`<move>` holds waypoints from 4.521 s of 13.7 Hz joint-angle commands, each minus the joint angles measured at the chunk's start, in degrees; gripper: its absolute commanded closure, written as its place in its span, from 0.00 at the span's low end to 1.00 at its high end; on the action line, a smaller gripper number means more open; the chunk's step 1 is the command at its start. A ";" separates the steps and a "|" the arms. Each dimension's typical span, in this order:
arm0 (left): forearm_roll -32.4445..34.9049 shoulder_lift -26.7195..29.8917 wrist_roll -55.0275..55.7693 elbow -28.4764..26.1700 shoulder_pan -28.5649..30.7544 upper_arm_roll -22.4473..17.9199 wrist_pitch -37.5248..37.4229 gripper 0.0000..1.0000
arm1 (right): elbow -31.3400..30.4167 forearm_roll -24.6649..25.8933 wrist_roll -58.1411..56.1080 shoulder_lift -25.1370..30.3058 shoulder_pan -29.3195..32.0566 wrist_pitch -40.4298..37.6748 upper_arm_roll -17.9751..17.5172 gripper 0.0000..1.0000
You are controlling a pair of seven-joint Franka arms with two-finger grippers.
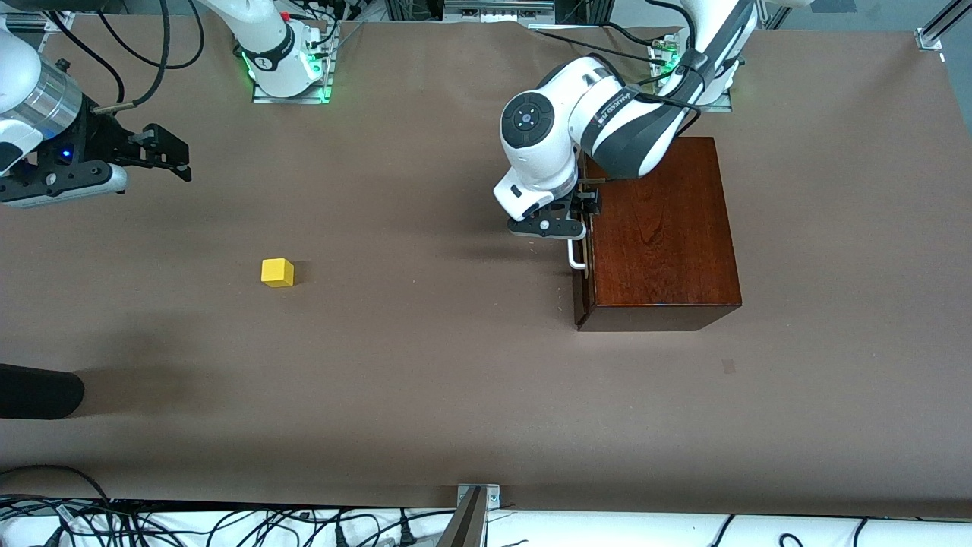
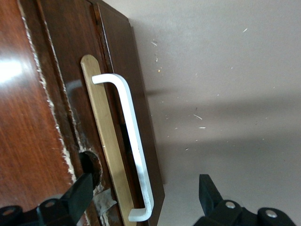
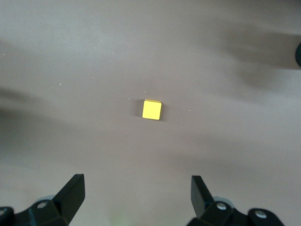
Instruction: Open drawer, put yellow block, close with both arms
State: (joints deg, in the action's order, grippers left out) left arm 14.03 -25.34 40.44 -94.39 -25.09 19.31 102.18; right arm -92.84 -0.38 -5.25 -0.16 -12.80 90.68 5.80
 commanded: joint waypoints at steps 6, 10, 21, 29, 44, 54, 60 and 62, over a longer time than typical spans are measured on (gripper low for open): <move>1.88 -0.76 1.84 -1.67 -2.15 -0.41 0.47 0.00 | 0.47 0.73 0.41 -0.02 0.23 0.11 0.35 0.00; 6.18 -3.13 6.13 -2.90 -3.64 -0.32 2.31 0.00 | 0.65 0.90 0.41 -0.81 0.58 0.37 0.53 0.00; 5.83 -7.26 11.86 -0.63 -6.02 -0.24 10.48 0.00 | 0.56 -0.59 -0.46 -4.76 2.16 4.15 0.96 0.00; 4.78 -14.82 11.77 11.16 -10.32 -0.15 12.07 0.00 | -0.40 -0.06 -2.40 -13.10 0.76 6.33 0.53 0.00; 4.87 -10.18 11.50 12.74 -10.50 -0.24 8.49 0.00 | -24.38 -1.12 2.26 -19.53 -0.03 41.57 0.35 0.00; -4.09 8.72 -2.88 14.75 7.93 -0.32 -15.77 0.00 | -32.39 -1.21 5.78 -21.72 -0.12 52.30 -0.70 0.02; -9.96 10.65 -25.89 21.10 23.93 -1.72 -22.21 0.00 | -32.84 -1.12 5.69 -22.69 -0.03 53.90 -0.70 0.37; -11.83 12.76 -36.08 18.39 24.04 -8.55 -20.81 0.00 | -32.67 -1.12 5.69 -22.96 -0.03 53.81 -0.70 0.66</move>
State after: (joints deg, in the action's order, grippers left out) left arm 5.02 -15.32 12.82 -73.54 -1.33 15.30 80.89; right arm -125.04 -0.84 0.01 -23.25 -12.92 143.62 5.34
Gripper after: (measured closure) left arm 0.000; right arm 0.419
